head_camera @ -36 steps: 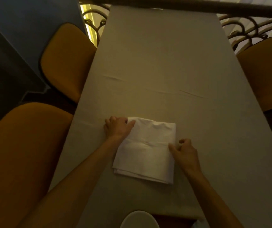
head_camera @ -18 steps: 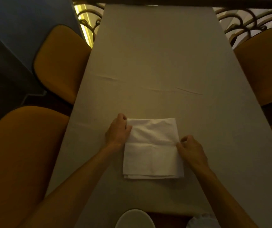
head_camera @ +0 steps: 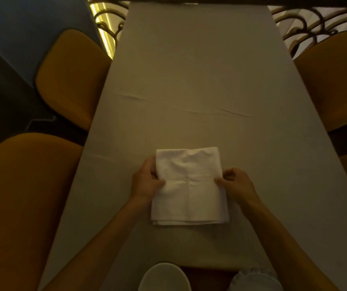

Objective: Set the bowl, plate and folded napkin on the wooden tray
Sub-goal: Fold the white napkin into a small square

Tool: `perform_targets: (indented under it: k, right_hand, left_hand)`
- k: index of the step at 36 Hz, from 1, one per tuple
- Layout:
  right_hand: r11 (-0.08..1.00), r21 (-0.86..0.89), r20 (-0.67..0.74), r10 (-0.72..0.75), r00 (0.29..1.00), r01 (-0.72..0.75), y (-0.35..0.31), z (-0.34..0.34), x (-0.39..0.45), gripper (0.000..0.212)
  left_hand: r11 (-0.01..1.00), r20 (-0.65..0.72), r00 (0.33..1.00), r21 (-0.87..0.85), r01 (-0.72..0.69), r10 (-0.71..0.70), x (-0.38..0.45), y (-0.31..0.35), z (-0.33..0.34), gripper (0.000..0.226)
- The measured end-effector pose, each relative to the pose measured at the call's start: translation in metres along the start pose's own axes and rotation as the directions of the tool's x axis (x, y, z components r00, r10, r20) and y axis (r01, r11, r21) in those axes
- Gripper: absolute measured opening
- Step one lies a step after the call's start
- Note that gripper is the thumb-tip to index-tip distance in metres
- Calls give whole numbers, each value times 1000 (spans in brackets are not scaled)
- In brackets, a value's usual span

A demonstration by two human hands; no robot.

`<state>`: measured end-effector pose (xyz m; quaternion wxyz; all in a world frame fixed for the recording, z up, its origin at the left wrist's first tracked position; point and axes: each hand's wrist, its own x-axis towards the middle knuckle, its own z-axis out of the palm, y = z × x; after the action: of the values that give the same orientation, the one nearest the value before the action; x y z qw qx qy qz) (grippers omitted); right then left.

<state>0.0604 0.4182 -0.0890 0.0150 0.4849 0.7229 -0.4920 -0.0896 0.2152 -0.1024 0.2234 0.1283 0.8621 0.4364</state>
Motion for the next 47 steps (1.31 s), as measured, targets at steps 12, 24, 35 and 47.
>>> perform_targets:
  k: [12, 24, 35, 47]
  right_hand:
    - [989, 149, 116, -37, 993, 20, -4, -8, -12, 14]
    - [862, 497, 201, -3, 980, -99, -54, -40, -35, 20]
    - [778, 612, 412, -162, 897, -140, -93, -36, -58, 29]
    - [996, 91, 169, -20, 985, 5, -6, 24, -20, 22]
  left_hand:
    - [977, 45, 993, 191, 96, -106, -7, -2, 1, 36]
    - [996, 155, 986, -61, 71, -61, -14, 41, 11, 18]
    - [507, 628, 778, -678, 532, 22, -50, 85, 26, 58]
    - [889, 257, 929, -308, 340, -267, -35, 30, 30, 36]
